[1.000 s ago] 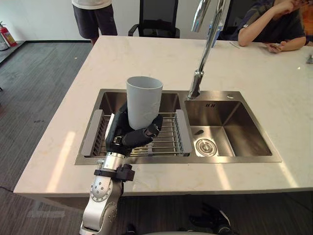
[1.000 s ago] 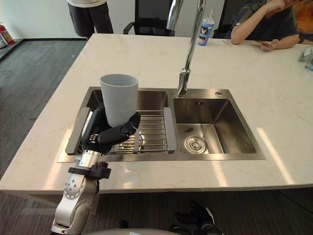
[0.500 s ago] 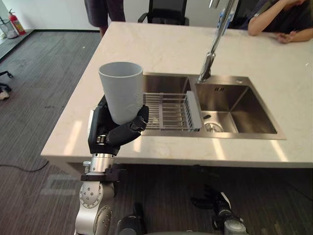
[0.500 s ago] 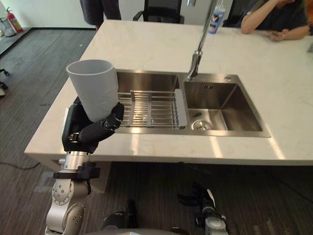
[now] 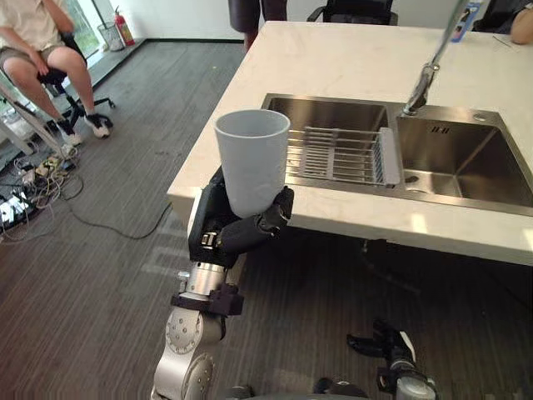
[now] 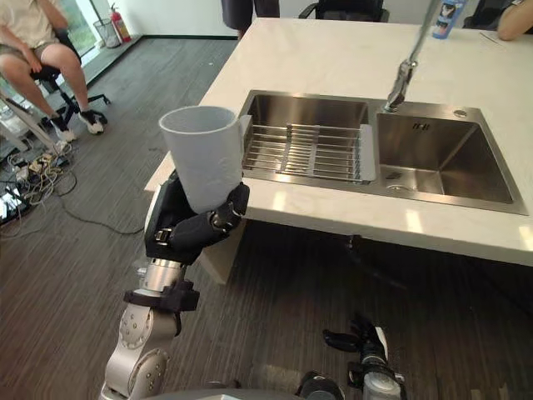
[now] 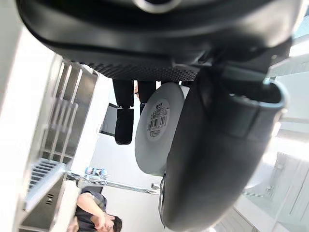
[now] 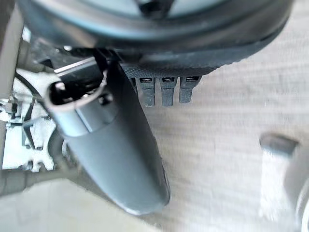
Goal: Walk over to the sink, pick up the cup, carry it to the dishwasher, place the cup inside the dishwasher, then close the dishwasher door
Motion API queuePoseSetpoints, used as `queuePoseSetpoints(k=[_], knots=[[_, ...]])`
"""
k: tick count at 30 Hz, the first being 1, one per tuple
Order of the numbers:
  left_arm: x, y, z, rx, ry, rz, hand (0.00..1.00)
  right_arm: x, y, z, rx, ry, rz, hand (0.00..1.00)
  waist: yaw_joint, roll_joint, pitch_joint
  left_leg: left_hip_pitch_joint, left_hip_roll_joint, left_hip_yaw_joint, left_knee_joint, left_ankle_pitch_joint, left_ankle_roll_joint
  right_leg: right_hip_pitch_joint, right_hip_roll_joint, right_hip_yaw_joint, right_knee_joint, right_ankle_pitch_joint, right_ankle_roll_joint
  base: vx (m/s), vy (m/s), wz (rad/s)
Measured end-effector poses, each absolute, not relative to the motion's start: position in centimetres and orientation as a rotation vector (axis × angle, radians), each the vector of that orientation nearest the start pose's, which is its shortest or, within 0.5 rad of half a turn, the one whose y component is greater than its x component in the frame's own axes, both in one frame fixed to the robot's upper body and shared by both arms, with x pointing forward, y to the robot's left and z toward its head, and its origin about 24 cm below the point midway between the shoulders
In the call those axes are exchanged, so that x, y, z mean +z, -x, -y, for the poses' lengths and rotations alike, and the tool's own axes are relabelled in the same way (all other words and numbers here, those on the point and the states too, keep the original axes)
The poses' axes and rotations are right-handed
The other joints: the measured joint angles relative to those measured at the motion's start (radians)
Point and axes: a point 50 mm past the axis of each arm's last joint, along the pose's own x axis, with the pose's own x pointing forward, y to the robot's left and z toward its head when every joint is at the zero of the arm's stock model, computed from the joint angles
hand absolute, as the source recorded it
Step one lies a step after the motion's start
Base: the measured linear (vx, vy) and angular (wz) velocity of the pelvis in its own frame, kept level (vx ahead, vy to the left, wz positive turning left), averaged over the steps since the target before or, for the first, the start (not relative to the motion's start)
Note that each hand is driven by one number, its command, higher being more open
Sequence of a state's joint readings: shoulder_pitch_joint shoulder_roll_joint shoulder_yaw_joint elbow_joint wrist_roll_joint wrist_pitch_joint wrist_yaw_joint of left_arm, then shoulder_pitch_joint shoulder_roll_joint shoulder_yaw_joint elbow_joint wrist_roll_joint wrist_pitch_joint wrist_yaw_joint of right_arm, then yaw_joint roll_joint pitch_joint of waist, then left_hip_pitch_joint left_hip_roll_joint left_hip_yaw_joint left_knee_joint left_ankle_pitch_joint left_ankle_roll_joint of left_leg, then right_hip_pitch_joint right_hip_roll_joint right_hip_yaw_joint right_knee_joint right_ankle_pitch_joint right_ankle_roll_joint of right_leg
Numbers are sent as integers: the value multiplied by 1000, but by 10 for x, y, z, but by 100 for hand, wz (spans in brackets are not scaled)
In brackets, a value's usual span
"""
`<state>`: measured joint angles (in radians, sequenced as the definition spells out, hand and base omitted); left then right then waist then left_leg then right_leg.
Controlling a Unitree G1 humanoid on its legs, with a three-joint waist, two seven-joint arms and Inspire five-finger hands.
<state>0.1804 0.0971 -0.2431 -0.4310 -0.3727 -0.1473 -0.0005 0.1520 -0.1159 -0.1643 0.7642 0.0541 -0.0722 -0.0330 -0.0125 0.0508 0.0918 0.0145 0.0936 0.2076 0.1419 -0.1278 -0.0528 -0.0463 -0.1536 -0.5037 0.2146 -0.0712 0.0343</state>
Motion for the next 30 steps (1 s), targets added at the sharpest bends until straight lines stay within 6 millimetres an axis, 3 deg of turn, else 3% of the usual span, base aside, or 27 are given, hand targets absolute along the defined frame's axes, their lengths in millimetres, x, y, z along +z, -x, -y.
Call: queuePoseSetpoints(k=[4, 10, 14, 17, 19, 21, 22, 24, 28, 30], knots=[[108, -206, -119, -228, 352, 332, 30, -130, -122, 223, -271, 24, -837, 90, -1, -13, -7, 6, -35, 23, -10, 6, 23, -2, -27, 18, -7, 32, 9, -94, 146, -7], [108, -207, -123, -213, 343, 336, 30, -133, -112, 224, -269, 25, -865, 90, 0, -15, -7, 3, -49, 8, -11, 8, 51, -3, -40, 27, 6, 39, 10, -74, 50, 2], [104, -204, -131, -173, 336, 322, 30, -133, -111, 225, -262, 35, -869, 90, 8, -13, -10, -6, -44, -18, -18, 14, 54, -3, -29, 30, 6, 37, 11, -15, -32, 18], [101, -201, -137, -140, 331, 311, 30, -132, -112, 229, -265, 50, -866, 90, 15, -18, -13, -55, -48, -101, -18, 44, 48, 2, -18, 77, -24, 35, 13, 11, -62, 78], [98, -199, -145, -95, 328, 302, 30, -129, -118, 233, -268, 62, -849, 90, 21, -18, -12, -85, -50, -114, -20, 68, 41, 15, -29, 16, -35, 33, 16, -24, -45, 98], [97, -198, -153, -55, 322, 302, 30, -126, -124, 238, -292, 74, -828, 90, 24, -25, -9, -88, 27, 150, 4, 37, 58, 44, -41, -65, -42, 31, 19, -12, -14, 111], [98, -198, -155, -45, 320, 309, 30, -124, -128, 242, -301, 88, -815, 90, 23, -26, -6, -90, 99, 347, 73, 28, 78, 61, -50, -111, -42, 27, 25, 53, 18, 108], [98, -197, -157, -39, 317, 313, 30, -120, -135, 248, -313, 110, -795, 90, 25, -14, -9, -102, 139, 483, 144, 24, 74, 82, -63, -165, -29, 21, 34, -3, 97, 100], [94, -189, -166, 15, 302, 300, 30, -115, -154, 239, -303, 94, -748, 90, 27, -32, -7, -133, 94, 406, 142, -4, 71, 95, -104, -217, -4, -9, 83, -65, 125, 71], [89, -184, -173, 58, 295, 276, 30, -113, -162, 232, -281, 88, -733, 90, 42, -47, 4, -157, 59, 369, 207, -64, 76, 80, -189, -231, 127, -68, 100, -40, 212, 58]])
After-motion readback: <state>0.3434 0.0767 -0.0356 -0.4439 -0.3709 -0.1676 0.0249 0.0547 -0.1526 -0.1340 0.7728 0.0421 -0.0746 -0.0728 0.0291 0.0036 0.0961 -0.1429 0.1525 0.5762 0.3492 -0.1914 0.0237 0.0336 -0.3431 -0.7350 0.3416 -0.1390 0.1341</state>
